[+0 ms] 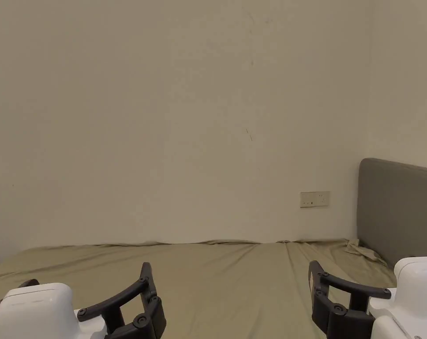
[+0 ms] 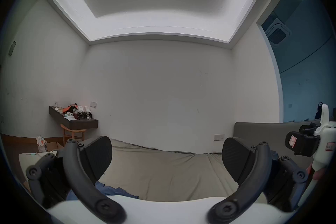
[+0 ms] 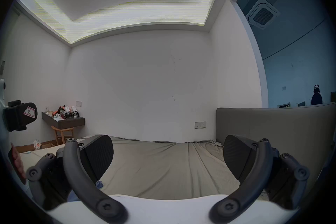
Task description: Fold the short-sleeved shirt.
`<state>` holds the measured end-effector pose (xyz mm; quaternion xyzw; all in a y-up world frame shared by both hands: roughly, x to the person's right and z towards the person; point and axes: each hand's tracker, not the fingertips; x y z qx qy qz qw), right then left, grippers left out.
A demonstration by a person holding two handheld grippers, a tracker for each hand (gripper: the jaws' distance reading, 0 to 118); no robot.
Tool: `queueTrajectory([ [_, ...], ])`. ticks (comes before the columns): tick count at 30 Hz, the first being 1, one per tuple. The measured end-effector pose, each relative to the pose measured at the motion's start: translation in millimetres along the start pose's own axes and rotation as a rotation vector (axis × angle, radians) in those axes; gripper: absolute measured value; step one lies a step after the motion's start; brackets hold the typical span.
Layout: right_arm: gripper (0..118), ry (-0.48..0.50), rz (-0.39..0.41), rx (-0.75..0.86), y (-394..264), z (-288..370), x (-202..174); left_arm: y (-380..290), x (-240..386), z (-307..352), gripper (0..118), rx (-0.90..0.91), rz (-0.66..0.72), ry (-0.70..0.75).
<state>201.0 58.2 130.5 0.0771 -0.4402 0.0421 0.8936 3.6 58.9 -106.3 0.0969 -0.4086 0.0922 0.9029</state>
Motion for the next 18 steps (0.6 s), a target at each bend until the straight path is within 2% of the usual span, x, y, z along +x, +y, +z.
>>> queueTrajectory([
  [18, 118, 0.016, -0.002, -0.012, 1.4, 3.6, -2.0, -0.8, 0.2, 2.5, 118, -0.010, -0.014, -0.012],
])
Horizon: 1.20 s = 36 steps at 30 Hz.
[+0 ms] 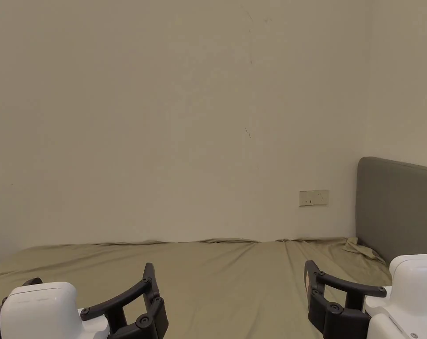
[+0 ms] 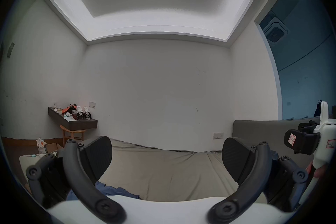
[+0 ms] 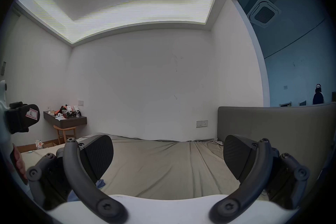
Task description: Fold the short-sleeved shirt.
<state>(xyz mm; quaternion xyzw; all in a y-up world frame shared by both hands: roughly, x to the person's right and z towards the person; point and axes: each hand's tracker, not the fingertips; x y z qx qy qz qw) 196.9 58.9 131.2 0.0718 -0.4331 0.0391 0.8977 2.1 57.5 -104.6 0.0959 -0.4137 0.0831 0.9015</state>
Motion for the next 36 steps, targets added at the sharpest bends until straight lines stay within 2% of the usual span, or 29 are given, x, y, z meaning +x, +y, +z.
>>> queueTrajectory([
  [7, 118, -0.013, 0.039, -0.019, -1.8, -3.1, -6.2, 0.5, 5.5, -3.1, 118, -0.048, -0.054, -0.007],
  [12, 118, -0.007, 0.033, -0.142, -2.9, -14.2, -8.6, -4.0, 11.3, -11.1, 118, -0.132, -0.109, 0.010],
  [26, 118, -0.047, 0.018, -0.178, -5.2, -16.2, -6.2, -5.3, 2.9, -14.0, 118, -0.188, -0.046, 0.020],
  [31, 118, -0.036, -0.015, -0.175, -5.6, -15.7, -5.1, -4.6, 6.9, -14.5, 118, -0.197, -0.063, 0.012],
  [36, 118, -0.039, 0.019, -0.161, -6.4, -13.1, -6.7, -4.2, 8.6, -12.7, 118, -0.183, -0.064, 0.013],
])
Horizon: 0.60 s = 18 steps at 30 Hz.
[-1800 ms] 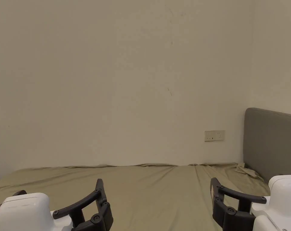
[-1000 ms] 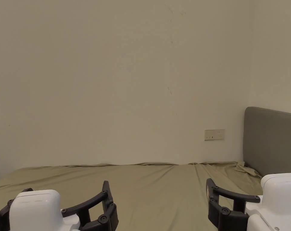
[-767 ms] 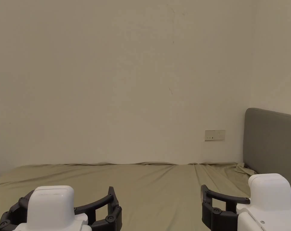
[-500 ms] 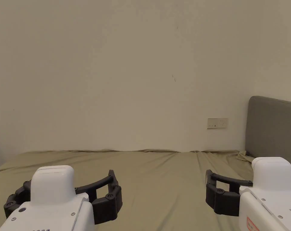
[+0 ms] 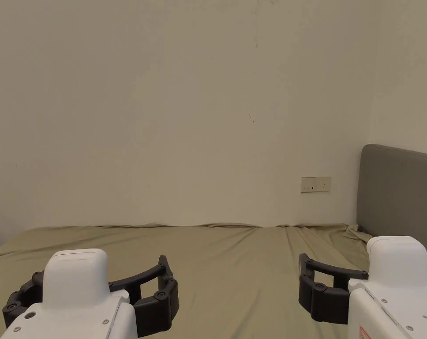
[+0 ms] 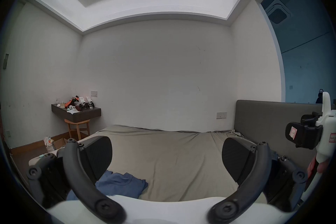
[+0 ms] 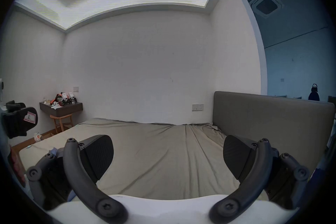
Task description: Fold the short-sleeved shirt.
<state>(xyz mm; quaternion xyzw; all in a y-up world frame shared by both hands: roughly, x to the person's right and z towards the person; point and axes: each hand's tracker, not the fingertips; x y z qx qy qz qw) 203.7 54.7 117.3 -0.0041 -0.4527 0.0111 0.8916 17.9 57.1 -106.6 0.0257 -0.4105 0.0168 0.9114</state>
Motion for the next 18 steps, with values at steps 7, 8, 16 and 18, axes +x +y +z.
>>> queueTrajectory([
  [7, 2, 0.037, 0.043, 0.018, -6.9, 8.0, 4.3, -2.5, -1.7, 3.0, 0, 0.001, -0.020, -0.097],
  [8, 2, 0.039, 0.043, 0.001, -9.3, 8.1, 5.8, -3.5, 1.3, 0.4, 0, -0.013, -0.041, -0.107],
  [16, 2, -0.018, 0.076, -0.018, -19.3, -11.6, -10.3, -16.9, -37.1, 4.4, 0, -0.077, -0.082, 0.078],
  [18, 2, 0.076, 0.069, 0.003, -16.7, -23.0, -42.9, -16.4, -70.0, 14.2, 0, -0.102, -0.113, 0.174],
])
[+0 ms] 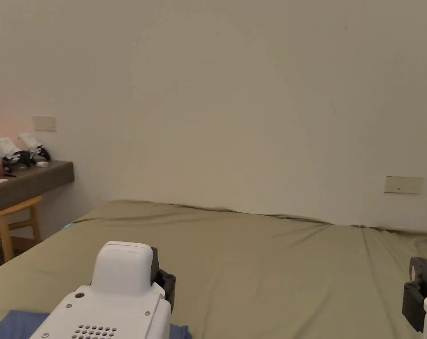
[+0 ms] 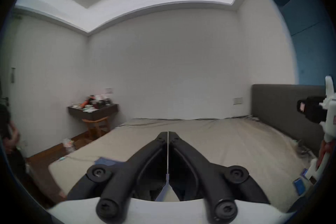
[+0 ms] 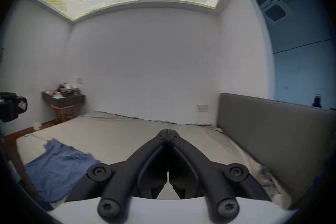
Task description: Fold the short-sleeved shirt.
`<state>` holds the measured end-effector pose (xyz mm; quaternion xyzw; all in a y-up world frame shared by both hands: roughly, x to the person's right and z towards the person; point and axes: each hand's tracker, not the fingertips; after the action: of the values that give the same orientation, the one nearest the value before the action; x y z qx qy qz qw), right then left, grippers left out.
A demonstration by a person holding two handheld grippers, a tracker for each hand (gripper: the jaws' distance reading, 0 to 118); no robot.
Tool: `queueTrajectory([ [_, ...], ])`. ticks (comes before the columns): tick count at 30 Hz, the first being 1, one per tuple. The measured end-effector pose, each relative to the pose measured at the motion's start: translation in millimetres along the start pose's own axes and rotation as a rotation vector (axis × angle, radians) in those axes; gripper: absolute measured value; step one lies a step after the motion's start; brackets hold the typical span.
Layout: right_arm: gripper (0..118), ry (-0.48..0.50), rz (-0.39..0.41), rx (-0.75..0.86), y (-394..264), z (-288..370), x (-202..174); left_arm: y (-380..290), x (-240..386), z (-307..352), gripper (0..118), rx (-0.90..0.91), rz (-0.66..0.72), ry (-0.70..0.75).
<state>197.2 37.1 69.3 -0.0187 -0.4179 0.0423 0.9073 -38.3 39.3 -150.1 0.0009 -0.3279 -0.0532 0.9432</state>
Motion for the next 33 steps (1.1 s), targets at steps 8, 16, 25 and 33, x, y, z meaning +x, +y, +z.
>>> queueTrajectory([
  [8, 2, 0.746, -0.102, 0.021, 22.1, -11.5, -195.7, -9.3, -136.9, 58.8, 0, -0.076, 0.110, 0.412],
  [16, 2, 0.740, -0.082, -0.026, 2.7, -23.9, -201.5, -31.3, -125.3, 3.2, 0, -0.151, 0.117, 0.232],
  [25, 2, 0.584, -0.048, -0.209, -41.1, -69.1, -156.7, -155.0, -65.8, -191.0, 0, -0.616, 0.141, -0.116],
  [33, 2, 0.513, -0.008, -0.351, -86.2, -114.8, -146.0, -286.8, -32.8, -301.0, 0, -0.924, 0.117, -0.131],
])
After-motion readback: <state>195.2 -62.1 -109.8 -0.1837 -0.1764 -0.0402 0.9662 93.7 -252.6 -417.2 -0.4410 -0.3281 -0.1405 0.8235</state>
